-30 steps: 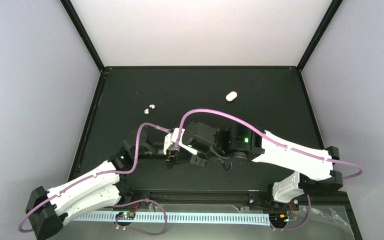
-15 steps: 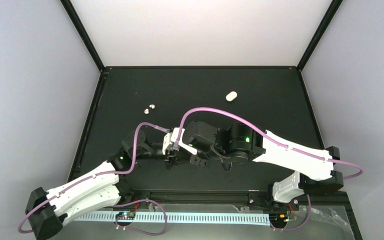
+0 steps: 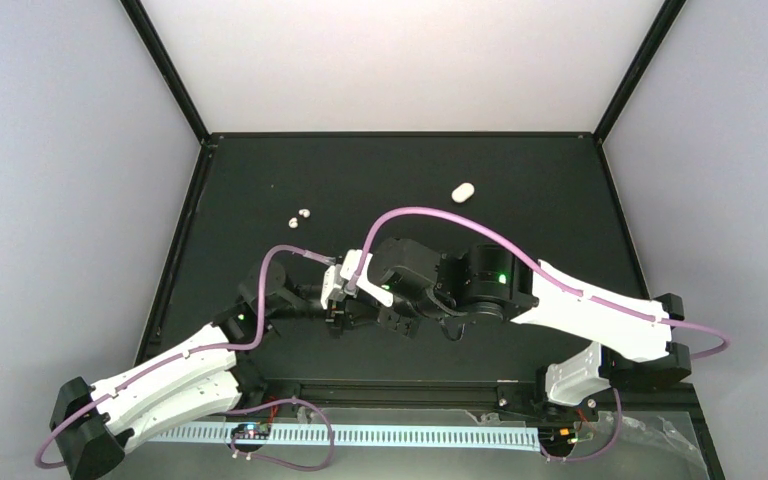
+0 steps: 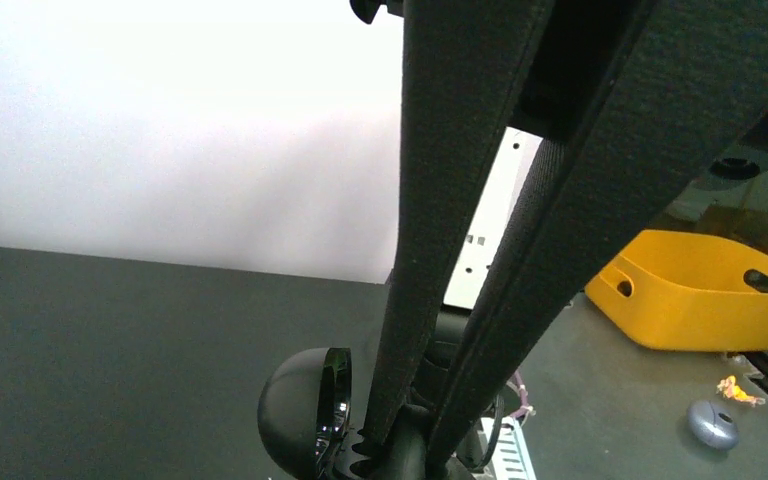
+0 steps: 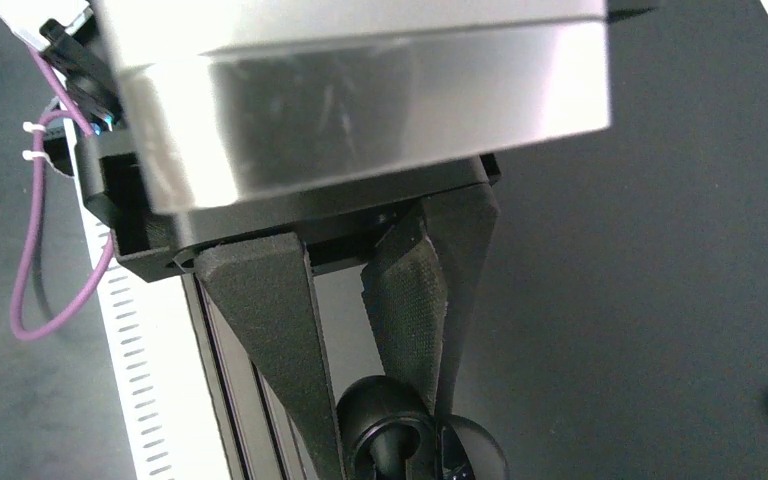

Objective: Insert the wireless bluetooth earbuds into the charging case
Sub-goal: Place the earbud in the charging case.

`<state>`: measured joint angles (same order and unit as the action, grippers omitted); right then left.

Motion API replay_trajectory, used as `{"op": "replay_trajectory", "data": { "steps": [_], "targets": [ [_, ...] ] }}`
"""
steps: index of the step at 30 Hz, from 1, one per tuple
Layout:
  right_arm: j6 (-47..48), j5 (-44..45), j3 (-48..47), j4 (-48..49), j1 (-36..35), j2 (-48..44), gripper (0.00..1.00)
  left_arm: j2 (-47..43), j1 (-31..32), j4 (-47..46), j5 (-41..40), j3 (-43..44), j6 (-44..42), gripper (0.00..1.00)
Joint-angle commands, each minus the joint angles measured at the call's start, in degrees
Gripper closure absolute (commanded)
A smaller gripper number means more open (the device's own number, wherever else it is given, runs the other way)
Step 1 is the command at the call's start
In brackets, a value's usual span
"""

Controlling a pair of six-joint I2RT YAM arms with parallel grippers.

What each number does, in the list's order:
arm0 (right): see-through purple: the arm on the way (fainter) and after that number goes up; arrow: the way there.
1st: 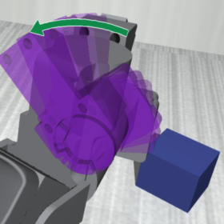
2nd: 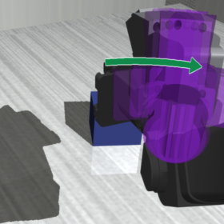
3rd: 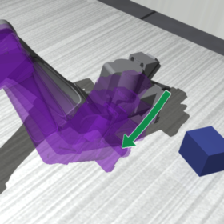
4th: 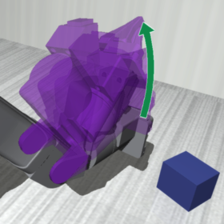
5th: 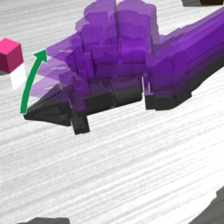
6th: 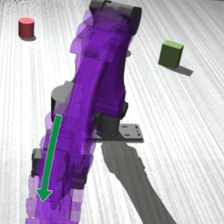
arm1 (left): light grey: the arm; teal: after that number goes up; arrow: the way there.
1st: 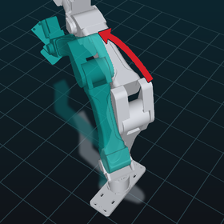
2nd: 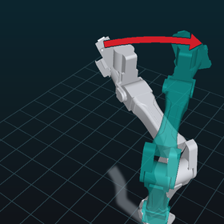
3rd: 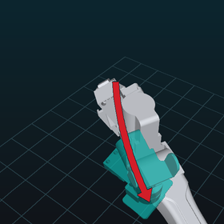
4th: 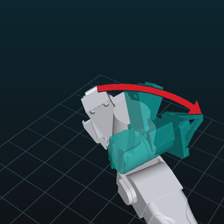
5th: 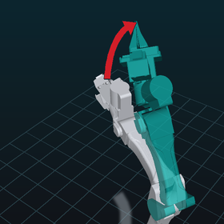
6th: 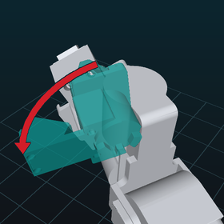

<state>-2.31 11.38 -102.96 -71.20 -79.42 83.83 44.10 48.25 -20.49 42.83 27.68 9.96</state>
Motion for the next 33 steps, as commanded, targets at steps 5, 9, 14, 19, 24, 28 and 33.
{"op": "replay_trajectory", "data": {
  "steps": [5,9,14,19,24,28,33],
  "targets": [
    [-2.03,-1.19,-2.45,1.89,-0.50,-1.89,0.90,-1.11,0.38,-3.84,-0.36,1.08,0.42,0.99],
    [-2.66,-1.23,-3.26,2.36,-0.48,-2.84,0.83,-1.03,0.38,-3.81,-0.36,1.06,0.55,0.98],
    [-3.35,-1.97,-4.67,2.42,-0.46,-3.92,0.76,-1.18,0.38,-3.94,-0.45,0.89,0.57,0.98],
    [-4.03,-0.33,-5.10,3.84,-0.17,-6.19,0.62,-1.58,0.39,-4.38,-0.80,0.55,1.14,0.99],
    [-6.13,5.24,2.00,10.96,2.91,-13.08,0.53,-2.98,0.29,-9.49,-2.03,-1.08,5.38,0.98],
    [-9.00,4.63,10.62,20.26,7.44,-21.54,0.47,-3.82,0.27,-16.50,-1.60,-2.51,9.87,0.98],
    [-12.53,5.96,19.07,28.41,8.92,-28.95,0.35,-3.48,0.27,-26.99,-1.19,-2.63,15.96,0.99]
  ]
}}
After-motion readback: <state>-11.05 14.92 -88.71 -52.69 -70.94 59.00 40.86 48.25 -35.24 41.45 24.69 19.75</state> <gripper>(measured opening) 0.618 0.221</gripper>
